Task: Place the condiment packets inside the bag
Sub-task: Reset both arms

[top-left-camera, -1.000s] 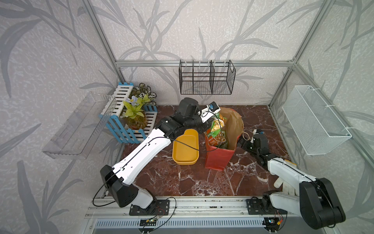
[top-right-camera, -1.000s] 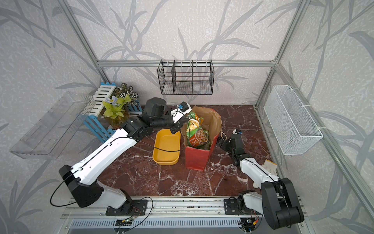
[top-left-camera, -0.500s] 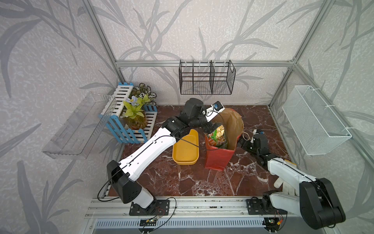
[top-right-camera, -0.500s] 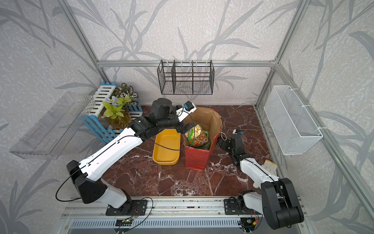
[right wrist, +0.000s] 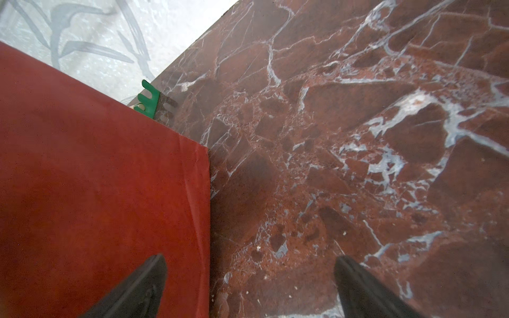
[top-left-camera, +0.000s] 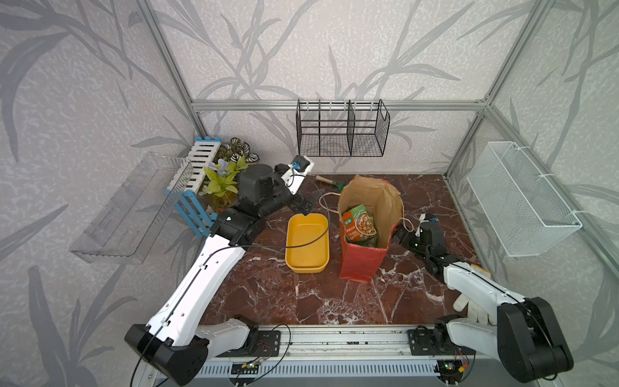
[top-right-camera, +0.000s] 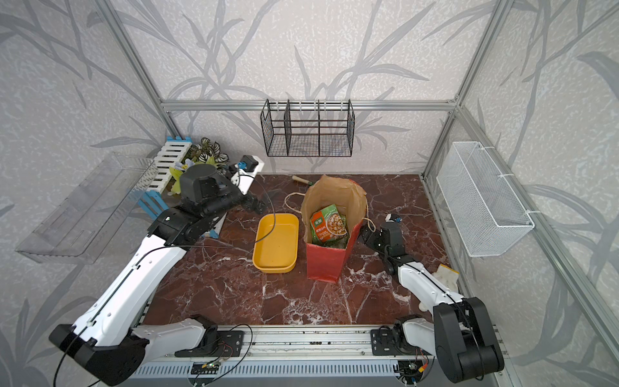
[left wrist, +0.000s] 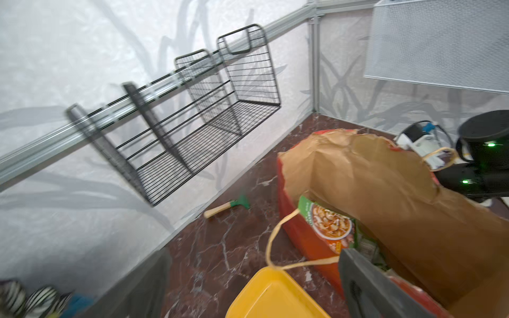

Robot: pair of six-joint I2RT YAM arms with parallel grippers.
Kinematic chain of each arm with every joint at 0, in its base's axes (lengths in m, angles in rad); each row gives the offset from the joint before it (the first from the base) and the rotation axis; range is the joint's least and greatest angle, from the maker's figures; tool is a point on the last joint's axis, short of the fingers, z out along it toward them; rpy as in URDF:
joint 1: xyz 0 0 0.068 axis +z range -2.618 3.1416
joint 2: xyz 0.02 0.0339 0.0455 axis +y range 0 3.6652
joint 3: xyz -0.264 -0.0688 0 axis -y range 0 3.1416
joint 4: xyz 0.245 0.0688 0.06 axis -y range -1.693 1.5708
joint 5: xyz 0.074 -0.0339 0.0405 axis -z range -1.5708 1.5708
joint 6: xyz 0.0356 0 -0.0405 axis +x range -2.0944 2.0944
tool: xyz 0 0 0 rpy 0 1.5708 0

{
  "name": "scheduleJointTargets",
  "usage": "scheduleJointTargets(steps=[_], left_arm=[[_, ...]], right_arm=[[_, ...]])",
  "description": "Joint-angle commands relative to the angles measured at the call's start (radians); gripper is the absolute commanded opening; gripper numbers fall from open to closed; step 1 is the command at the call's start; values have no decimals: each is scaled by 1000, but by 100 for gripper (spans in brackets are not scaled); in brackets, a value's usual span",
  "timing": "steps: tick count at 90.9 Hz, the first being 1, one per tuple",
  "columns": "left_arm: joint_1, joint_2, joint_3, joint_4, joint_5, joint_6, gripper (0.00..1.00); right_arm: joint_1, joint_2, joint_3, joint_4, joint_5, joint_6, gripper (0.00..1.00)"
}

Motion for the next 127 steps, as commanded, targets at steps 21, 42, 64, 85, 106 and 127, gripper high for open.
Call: scheduleJointTargets(steps=[21,42,64,85,106,127], left_arm=[[431,-96,-458,251,242,-101,100],[528,61,-725,669,206,-203,100],[526,223,-857,1073,159,-317,100],[522,338,-929,1263,42,-332,100],[513,321,-1052,1470,-28,-352,100],[424,354,-1248,1853,-163,-287,100]], right_arm=[[4,-185,22,-112,125,-85,99],[3,-295,-26,-102,353,-257,99],[-23,-185,-27,-52,530,-376,99],[-104,-28,-77,172,458,-402,99],[-111,69,-138,415,340,-503,99],[-109,38,-158,415,313,-550,99]])
